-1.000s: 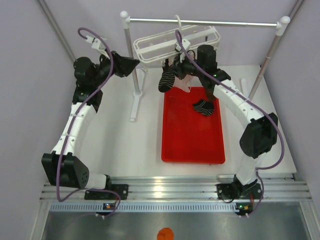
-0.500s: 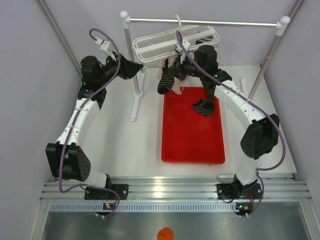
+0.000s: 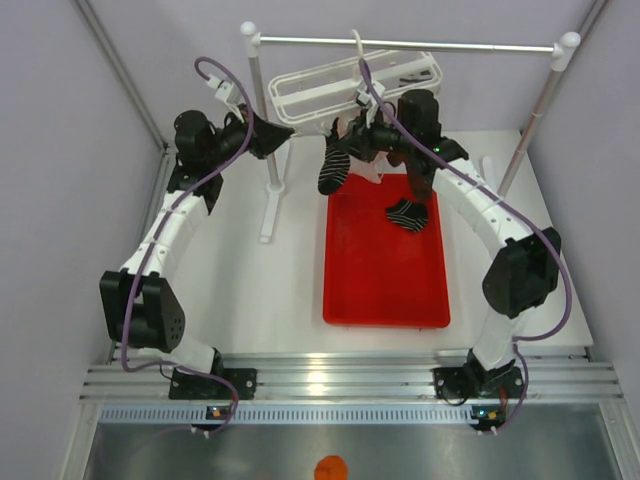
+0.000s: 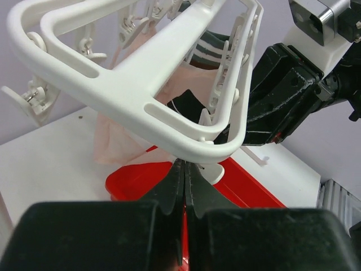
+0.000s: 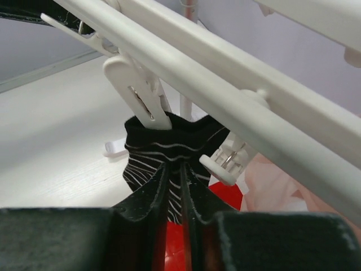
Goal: Clip the socks to the hanger
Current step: Clamp the sock onto the hanger, then open the clamp at the hanger.
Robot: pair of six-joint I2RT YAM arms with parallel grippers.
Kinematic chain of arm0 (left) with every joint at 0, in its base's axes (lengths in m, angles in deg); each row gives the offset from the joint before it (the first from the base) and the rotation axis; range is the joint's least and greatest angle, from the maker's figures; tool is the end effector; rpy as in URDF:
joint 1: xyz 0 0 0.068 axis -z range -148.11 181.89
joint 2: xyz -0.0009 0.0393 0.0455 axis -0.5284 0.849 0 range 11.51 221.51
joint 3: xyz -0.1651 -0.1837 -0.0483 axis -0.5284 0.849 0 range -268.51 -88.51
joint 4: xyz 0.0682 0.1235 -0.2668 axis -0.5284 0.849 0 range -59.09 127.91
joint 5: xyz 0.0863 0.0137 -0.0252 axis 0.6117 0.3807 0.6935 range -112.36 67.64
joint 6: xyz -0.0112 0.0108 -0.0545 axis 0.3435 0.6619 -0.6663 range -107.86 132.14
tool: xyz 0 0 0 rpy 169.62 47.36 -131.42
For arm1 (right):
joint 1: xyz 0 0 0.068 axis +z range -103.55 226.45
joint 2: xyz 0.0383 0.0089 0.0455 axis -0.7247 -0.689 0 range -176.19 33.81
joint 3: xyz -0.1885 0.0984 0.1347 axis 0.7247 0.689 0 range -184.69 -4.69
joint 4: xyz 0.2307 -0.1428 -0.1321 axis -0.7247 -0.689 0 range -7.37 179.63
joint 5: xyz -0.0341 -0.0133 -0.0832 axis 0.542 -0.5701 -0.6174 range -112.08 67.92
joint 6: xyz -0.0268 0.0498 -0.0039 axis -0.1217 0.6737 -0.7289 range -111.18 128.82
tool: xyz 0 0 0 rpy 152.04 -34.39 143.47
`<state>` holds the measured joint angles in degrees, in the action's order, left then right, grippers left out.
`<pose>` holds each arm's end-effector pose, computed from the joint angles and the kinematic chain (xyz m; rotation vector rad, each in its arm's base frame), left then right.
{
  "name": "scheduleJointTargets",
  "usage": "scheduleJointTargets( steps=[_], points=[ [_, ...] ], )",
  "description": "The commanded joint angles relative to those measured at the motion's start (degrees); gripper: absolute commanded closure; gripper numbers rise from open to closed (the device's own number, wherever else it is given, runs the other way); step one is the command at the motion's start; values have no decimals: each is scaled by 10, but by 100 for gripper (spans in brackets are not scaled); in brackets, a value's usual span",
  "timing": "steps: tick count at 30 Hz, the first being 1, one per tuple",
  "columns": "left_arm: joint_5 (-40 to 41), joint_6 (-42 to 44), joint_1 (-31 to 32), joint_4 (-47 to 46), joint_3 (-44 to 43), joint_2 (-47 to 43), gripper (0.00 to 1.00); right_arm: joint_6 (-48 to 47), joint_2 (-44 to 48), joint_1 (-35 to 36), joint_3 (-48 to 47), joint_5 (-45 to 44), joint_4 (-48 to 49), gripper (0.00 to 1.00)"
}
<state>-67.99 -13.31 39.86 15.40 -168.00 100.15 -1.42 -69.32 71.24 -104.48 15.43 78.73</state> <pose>0.4010 -0.0847 0.3803 0.4486 1.5203 -1.0390 0.4145 0.2181 0.3665 -0.9804 1.5500 0.7719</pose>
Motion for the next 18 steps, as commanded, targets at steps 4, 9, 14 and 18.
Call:
scheduleJointTargets(
  steps=[4, 9, 14, 18],
  points=[
    [4, -9, 8, -25, -21, -14, 100, 5, 43, -16, -7, 5, -10, 68],
    [14, -12, 21, -14, -13, -24, 100, -7, 74, -16, 28, 1, -11, 59],
    [17, -12, 29, -7, -12, -29, 100, -2, 107, -10, 54, 29, 20, 55],
    [24, -9, 32, -3, -17, -29, 100, -23, 128, 10, 71, 41, 73, 49]
  ],
)
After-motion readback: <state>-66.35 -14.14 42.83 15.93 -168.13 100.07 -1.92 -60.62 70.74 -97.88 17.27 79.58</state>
